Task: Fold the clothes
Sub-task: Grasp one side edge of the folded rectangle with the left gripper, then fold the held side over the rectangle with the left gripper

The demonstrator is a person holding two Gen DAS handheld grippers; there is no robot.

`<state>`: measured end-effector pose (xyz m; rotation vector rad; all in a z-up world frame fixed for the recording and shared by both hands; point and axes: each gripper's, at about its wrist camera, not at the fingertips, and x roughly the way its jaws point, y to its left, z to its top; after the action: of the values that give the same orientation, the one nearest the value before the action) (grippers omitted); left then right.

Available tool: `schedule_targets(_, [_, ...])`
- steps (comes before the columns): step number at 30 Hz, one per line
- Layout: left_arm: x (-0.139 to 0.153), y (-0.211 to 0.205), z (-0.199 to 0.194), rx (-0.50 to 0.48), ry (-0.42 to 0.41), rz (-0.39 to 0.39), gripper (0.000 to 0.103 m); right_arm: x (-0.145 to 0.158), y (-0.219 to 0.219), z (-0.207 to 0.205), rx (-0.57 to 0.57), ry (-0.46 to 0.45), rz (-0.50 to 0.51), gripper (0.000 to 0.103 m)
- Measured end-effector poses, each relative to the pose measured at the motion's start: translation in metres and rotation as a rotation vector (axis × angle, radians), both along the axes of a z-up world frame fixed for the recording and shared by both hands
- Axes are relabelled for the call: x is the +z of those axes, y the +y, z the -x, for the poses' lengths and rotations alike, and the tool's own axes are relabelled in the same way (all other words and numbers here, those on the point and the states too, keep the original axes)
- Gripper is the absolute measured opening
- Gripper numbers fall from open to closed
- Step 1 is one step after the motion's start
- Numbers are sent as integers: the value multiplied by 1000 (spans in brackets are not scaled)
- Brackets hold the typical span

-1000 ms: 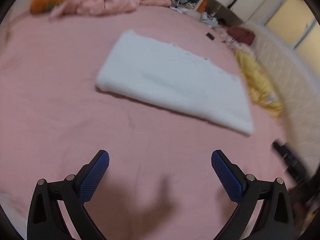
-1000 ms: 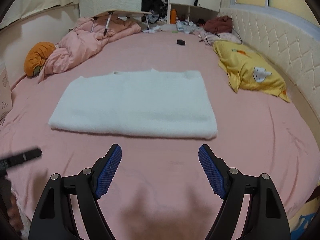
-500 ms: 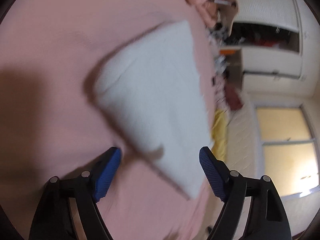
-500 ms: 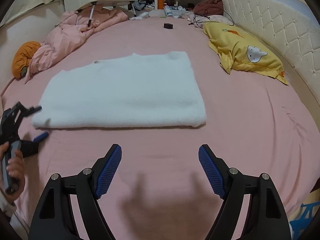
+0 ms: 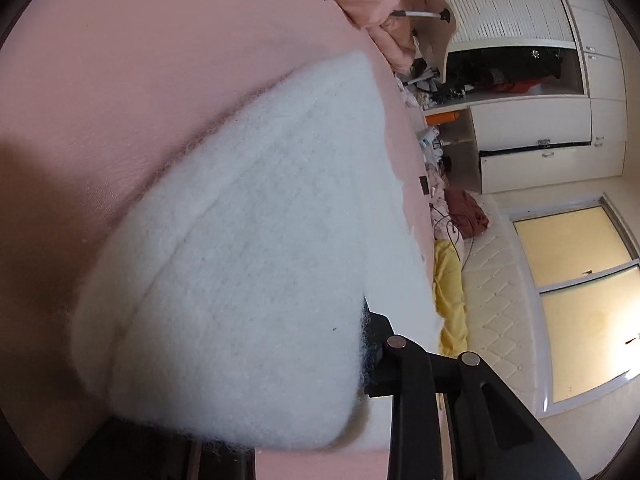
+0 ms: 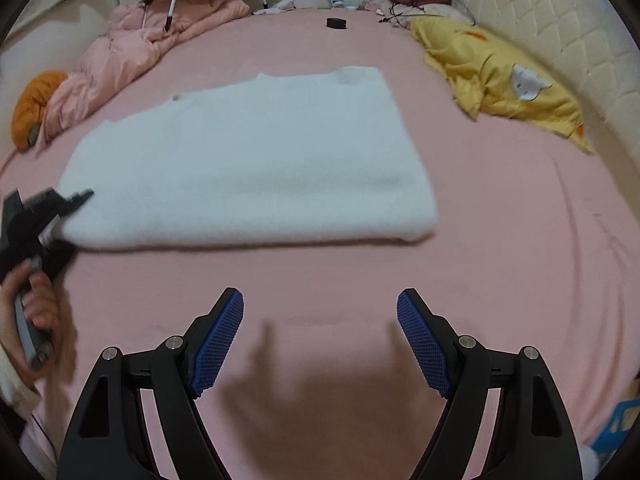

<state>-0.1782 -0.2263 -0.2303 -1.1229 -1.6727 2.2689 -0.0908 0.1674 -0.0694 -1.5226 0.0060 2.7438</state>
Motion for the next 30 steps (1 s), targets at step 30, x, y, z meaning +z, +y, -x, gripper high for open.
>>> schedule_targets(30, [-6,0,-6,-52,-9,-20,26,-47,-65,155,38,202,-37,92])
